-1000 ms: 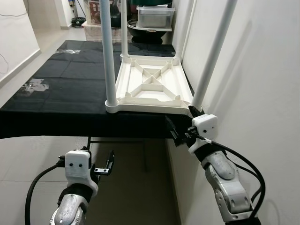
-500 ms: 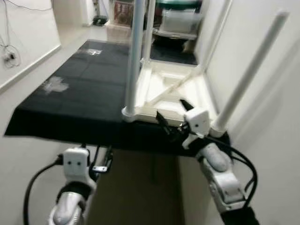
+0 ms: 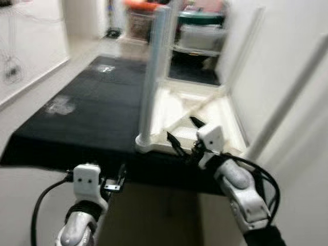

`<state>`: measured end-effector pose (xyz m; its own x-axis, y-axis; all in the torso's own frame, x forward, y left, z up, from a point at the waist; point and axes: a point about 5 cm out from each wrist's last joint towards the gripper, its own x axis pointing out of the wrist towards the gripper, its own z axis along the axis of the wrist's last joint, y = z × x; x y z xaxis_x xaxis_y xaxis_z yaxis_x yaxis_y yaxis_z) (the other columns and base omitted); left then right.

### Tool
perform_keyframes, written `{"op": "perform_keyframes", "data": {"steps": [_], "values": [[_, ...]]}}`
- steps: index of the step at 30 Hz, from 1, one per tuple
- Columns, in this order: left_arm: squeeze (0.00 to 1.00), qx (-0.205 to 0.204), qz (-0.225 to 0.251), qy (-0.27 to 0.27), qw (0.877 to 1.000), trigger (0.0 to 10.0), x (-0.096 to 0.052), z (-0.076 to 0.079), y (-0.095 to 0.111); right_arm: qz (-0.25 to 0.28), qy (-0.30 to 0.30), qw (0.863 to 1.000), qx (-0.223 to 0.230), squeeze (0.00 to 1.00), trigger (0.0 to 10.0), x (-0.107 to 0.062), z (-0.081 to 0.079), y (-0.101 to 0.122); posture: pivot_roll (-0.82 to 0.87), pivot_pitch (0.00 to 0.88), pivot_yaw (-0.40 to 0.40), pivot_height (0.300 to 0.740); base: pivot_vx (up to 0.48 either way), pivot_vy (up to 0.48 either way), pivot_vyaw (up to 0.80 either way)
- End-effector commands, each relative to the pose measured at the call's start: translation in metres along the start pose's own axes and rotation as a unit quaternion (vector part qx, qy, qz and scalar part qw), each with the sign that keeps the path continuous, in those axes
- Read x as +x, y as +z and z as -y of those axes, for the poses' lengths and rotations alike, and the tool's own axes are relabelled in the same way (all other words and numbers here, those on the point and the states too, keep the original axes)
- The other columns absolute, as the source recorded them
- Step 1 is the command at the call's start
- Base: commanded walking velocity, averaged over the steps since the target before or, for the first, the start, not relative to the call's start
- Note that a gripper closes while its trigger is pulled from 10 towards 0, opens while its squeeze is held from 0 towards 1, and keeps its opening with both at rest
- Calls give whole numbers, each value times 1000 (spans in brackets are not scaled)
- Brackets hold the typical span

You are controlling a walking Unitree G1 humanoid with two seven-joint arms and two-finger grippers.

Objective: Building children table

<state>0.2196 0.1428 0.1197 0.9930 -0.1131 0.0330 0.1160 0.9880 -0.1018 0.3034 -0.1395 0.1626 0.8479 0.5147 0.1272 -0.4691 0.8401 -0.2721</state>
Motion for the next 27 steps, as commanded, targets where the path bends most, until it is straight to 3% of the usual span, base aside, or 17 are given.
{"op": "perform_keyframes", "data": {"steps": [1, 7, 14, 16, 17, 20, 21, 24, 27], "values": [[0, -2, 2, -1, 1000, 10000, 0, 0, 1, -13, 0, 1000, 6, 0, 10000, 4, 1, -4, 74, 0, -115, 740, 341, 0, 0], [0, -4, 6, 2, 1000, 10000, 0, 0, 2, -28, -20, 999, 9, 0, 10000, 4, 9, -8, 76, 0, -114, 740, 342, 0, 0], [0, -4, 11, 3, 1000, 10000, 2, -1, 4, -34, 5, 999, 14, 0, 10000, 4, 8, -10, 80, 0, -116, 740, 300, 0, 0], [0, -8, 11, 0, 1000, 10000, 1, 0, 5, -36, 35, 999, 5, 0, 10000, 1, 7, -11, 81, 0, -113, 740, 0, 0, 0], [0, -8, 7, -7, 1000, 10000, -2, 3, 4, -49, 82, 995, -4, 0, 10000, -6, 12, -13, 82, 0, -114, 740, 0, 0, 0], [0, -10, 7, -8, 1000, 10000, -3, 2, 4, -65, 119, 991, -5, 0, 10000, -9, 17, -13, 79, 0, -110, 740, 0, 0, 0], [0, -11, 8, -8, 1000, 10000, -3, 2, 4, -76, 160, 984, -19, 0, 10000, -14, 18, -14, 80, 0, -110, 740, 0, 0, 0], [0, -12, 9, -8, 1000, 10000, -3, 1, 5, -89, 196, 976, -31, 0, 10000, -19, 19, -15, 80, 0, -109, 740, 0, 0, 0], [0, -14, 6, -17, 1000, 10000, -5, 2, 5, -118, 252, 959, -51, 0, 10000, -27, 22, -19, 82, 0, -115, 740, 0, 0, 0]]}}
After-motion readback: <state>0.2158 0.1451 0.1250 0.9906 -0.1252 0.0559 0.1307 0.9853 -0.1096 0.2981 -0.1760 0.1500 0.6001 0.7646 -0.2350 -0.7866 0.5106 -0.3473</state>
